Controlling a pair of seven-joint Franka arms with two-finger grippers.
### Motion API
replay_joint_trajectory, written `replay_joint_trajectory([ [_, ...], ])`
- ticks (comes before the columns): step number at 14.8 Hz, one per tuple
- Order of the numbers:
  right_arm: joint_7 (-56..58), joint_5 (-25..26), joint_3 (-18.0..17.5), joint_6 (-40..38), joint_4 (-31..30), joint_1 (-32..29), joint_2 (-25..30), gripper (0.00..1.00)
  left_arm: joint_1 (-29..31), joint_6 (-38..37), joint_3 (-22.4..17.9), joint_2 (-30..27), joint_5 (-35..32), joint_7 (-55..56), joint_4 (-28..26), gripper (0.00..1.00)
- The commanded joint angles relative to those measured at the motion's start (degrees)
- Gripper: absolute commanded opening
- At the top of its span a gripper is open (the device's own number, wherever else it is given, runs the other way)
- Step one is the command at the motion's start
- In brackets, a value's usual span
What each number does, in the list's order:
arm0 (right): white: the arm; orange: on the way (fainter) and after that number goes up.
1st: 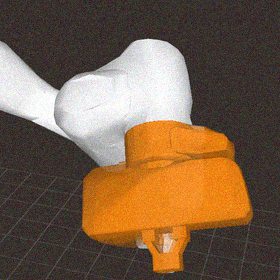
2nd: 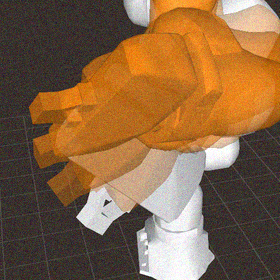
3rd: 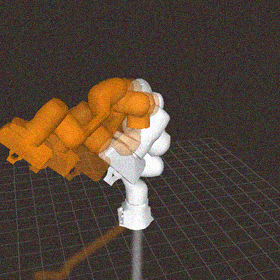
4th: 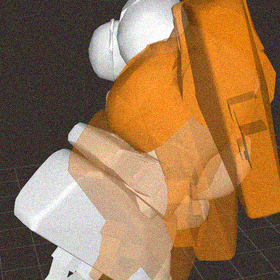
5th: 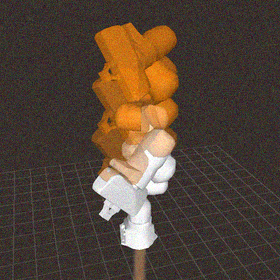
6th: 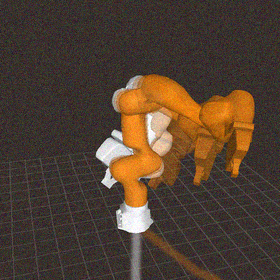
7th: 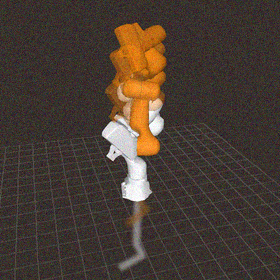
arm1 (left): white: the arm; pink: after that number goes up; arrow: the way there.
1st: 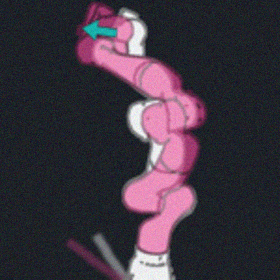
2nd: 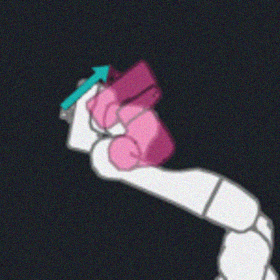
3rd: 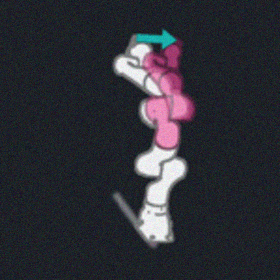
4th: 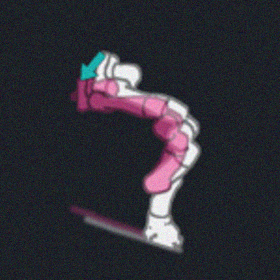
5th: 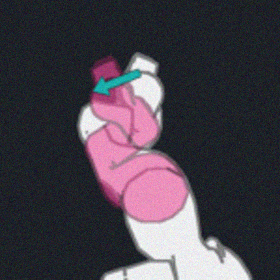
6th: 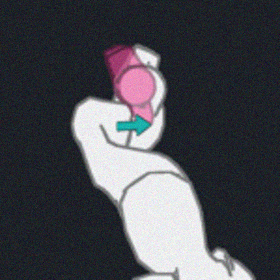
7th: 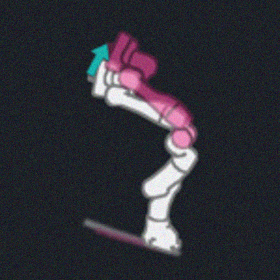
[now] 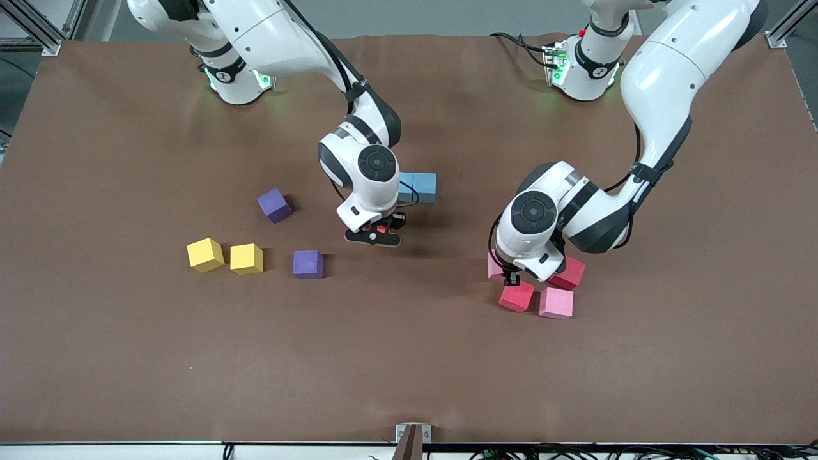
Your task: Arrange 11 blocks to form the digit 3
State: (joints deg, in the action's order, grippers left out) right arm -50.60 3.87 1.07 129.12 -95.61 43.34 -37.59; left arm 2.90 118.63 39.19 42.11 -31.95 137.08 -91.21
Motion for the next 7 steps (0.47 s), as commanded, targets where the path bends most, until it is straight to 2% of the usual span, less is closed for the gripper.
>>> replay_joint_trajectory([
  [1,-1.61,1.67,0.51,0.78,-2.12,0.52,1.03,0.04,0.00,-0.68,0.01,-0.54,0.39,-0.94,0.16,0.39],
  [7,-1.43,2.64,0.43,0.87,-3.00,0.17,1.21,0.04,0.00,-0.68,0.01,-0.54,0.31,-0.94,0.16,0.39],
])
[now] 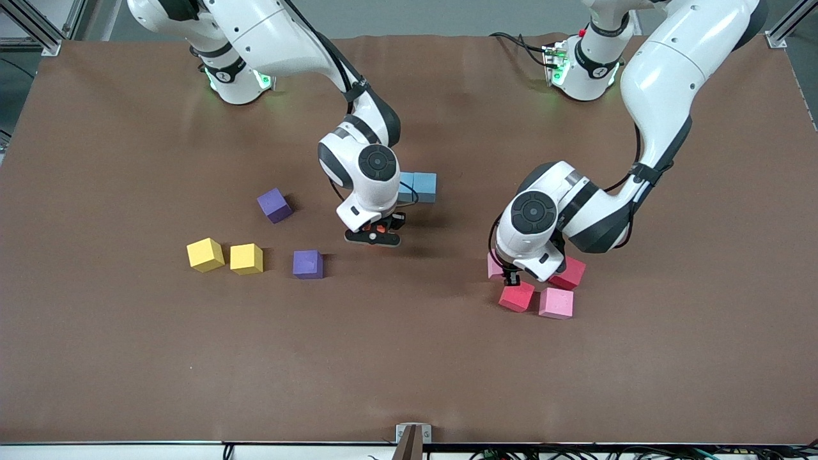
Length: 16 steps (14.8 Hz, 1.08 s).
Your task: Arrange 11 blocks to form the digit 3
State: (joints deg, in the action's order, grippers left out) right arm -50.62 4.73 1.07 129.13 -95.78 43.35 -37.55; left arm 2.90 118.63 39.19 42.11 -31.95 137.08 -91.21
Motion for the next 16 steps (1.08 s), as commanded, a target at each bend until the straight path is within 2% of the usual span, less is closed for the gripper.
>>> replay_joint_trajectory([
  [1,-1.41,1.78,0.43,0.86,-2.83,0.16,1.34,0.04,0.00,-0.68,0.01,-0.54,0.31,-0.94,0.16,0.39],
  [3,-1.32,1.78,0.43,0.95,-3.62,0.07,1.60,0.04,-0.09,-0.68,0.01,-0.54,0.39,-0.85,0.16,0.39],
  [6,-1.32,1.78,0.42,5.59,-7.74,0.16,3.88,0.04,-0.09,-0.68,0.01,-0.54,0.31,-0.85,0.16,0.39],
  [16,-1.59,1.78,0.34,5.17,-7.93,0.51,3.36,0.04,-0.18,-0.68,0.01,-0.36,0.39,-0.85,0.16,0.39],
])
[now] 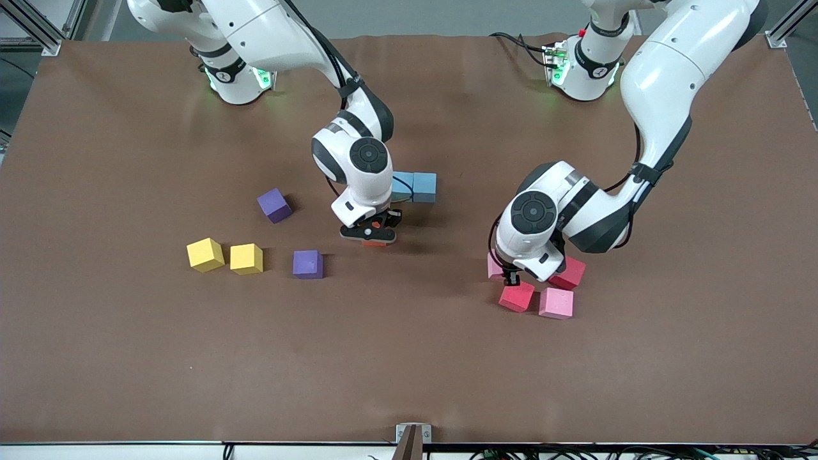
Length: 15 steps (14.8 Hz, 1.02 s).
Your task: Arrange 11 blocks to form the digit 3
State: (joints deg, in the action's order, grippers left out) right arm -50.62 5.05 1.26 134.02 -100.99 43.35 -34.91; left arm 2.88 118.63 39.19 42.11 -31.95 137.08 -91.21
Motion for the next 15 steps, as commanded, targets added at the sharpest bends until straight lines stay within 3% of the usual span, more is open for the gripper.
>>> replay_joint_trajectory([
  [1,-1.50,1.45,0.15,0.28,-2.81,0.51,0.72,0.04,-0.15,-0.68,0.01,-0.28,0.39,-0.85,0.16,0.39],
  [15,-2.02,0.75,-0.03,-1.57,-1.67,0.68,0.72,0.04,-0.24,-0.59,-0.08,-0.10,0.39,-0.85,0.16,0.39],
])
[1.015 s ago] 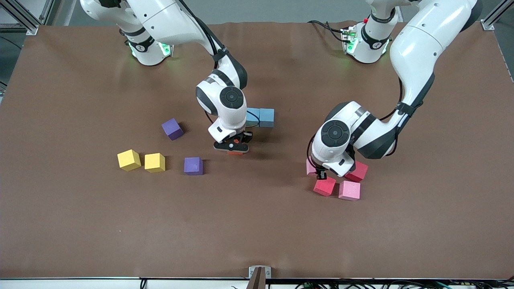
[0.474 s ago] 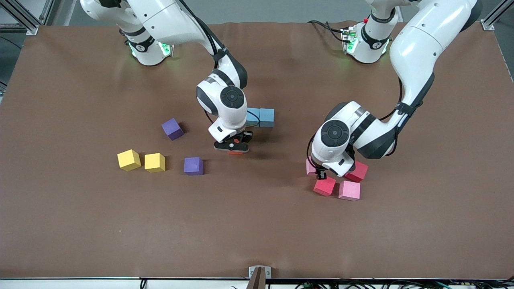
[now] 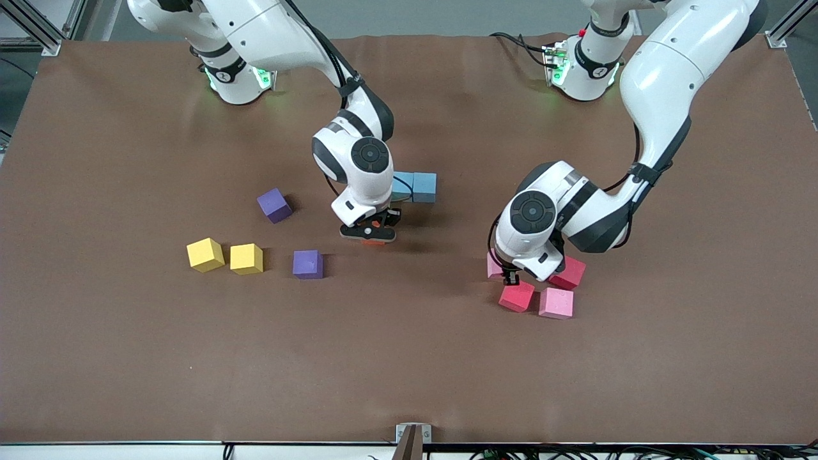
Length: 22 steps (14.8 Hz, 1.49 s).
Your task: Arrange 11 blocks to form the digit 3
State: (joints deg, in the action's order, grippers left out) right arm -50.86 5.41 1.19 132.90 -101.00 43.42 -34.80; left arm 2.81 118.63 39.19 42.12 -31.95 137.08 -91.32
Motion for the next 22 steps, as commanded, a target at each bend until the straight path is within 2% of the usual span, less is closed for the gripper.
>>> replay_joint_trajectory([
  [1,-2.39,0.39,0.04,-0.45,-1.40,0.62,0.61,0.04,-0.17,-0.59,-0.08,-0.11,0.39,-0.85,0.26,0.39],
  [22,-3.28,0.30,-0.14,-0.54,-0.96,1.58,0.52,0.04,-0.17,-0.50,-0.08,-0.11,0.31,-0.94,0.26,0.39],
])
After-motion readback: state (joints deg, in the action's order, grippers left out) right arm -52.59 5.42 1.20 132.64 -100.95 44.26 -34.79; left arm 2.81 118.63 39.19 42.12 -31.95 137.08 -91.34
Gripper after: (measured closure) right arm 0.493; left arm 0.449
